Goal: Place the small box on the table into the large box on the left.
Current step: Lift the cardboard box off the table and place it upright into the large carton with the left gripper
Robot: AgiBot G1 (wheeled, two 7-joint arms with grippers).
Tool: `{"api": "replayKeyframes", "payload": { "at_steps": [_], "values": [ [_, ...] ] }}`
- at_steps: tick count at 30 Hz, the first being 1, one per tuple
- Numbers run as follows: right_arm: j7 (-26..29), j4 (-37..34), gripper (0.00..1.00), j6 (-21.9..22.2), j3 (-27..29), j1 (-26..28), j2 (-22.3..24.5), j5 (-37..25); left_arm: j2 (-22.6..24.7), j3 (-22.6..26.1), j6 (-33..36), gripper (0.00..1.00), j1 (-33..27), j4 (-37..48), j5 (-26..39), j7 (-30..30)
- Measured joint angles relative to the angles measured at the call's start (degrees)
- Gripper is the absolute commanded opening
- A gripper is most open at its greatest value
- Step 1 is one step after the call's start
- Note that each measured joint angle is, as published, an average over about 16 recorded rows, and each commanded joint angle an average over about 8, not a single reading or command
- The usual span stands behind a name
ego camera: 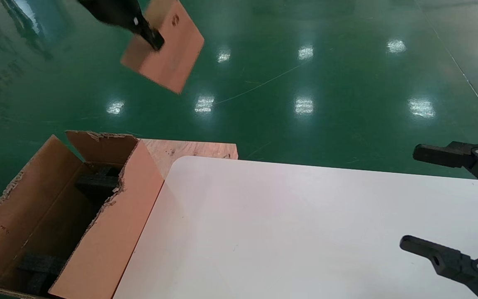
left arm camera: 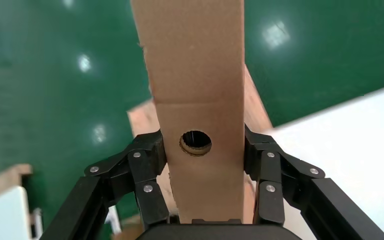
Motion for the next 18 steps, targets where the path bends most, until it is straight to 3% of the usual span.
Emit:
{"api": "replayKeyframes", "payload": {
  "at_steps": [9,18],
  "values": [
    [0.00,0.00,1.00,0.00,0.00,0.00,0.00,0.00,1.96,0.53,5.16,0.00,-5.53,9.28,1.52,6.60],
    [0.00,0.00,1.00,0.00,0.00,0.00,0.00,0.00,0.84,2.42,15.78,0.00,-7.69,12.24,2.72,5.28]
  ]
}}
